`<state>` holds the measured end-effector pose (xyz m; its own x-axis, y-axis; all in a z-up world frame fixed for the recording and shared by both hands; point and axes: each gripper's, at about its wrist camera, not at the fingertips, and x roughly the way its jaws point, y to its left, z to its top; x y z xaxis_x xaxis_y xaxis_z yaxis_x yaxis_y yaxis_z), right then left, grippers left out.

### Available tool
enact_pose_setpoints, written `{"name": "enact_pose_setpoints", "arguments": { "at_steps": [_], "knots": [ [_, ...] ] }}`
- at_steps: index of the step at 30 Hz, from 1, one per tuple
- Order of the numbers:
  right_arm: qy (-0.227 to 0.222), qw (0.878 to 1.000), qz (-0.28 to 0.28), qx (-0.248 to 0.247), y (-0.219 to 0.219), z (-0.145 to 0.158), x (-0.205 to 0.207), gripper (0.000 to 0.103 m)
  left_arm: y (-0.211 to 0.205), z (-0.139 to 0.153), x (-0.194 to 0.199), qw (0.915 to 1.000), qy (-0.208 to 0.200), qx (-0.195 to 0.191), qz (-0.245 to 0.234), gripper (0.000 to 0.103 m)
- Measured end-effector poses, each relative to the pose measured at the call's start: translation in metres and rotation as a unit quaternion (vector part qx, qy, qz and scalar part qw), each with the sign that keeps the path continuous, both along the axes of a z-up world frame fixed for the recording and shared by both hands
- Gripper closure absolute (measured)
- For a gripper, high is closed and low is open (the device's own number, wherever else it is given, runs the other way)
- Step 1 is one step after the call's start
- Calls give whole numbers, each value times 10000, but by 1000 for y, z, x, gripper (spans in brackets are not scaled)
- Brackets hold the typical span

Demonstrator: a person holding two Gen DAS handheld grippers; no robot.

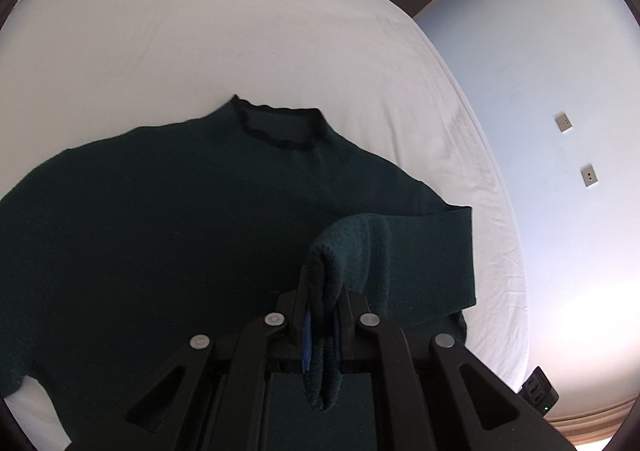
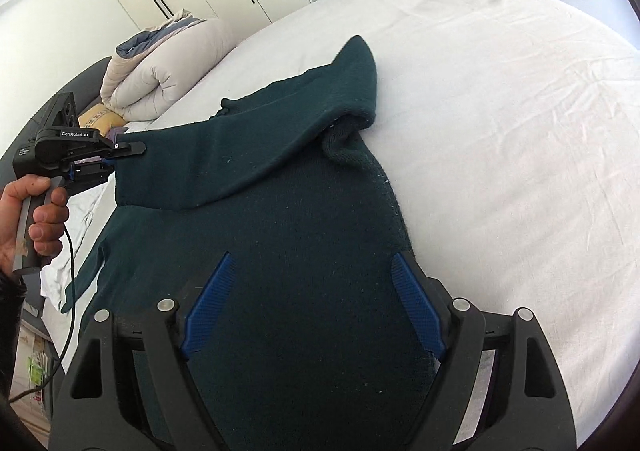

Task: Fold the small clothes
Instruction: 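Fold the held sleeve across the sweater body with the right gripper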

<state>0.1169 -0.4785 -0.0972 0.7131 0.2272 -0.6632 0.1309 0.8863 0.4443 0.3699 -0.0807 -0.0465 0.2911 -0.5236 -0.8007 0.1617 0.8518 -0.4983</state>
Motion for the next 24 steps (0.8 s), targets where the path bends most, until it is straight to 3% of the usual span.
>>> {"name": "enact_pose_setpoints", "arguments": {
  "at_steps": [7,19,24],
  "knots": [
    [-10,10000,6,-22,2,4,-11,23,29,-19,20,9989,-38,335,337,96],
    [150,9998,-24,-149,1,11,-10,23,65,-59,30,9961,198,453,725,95],
    [176,9996,2,-224,1,10,-10,23,72,-55,32,9962,88,471,727,95]
  ]
}}
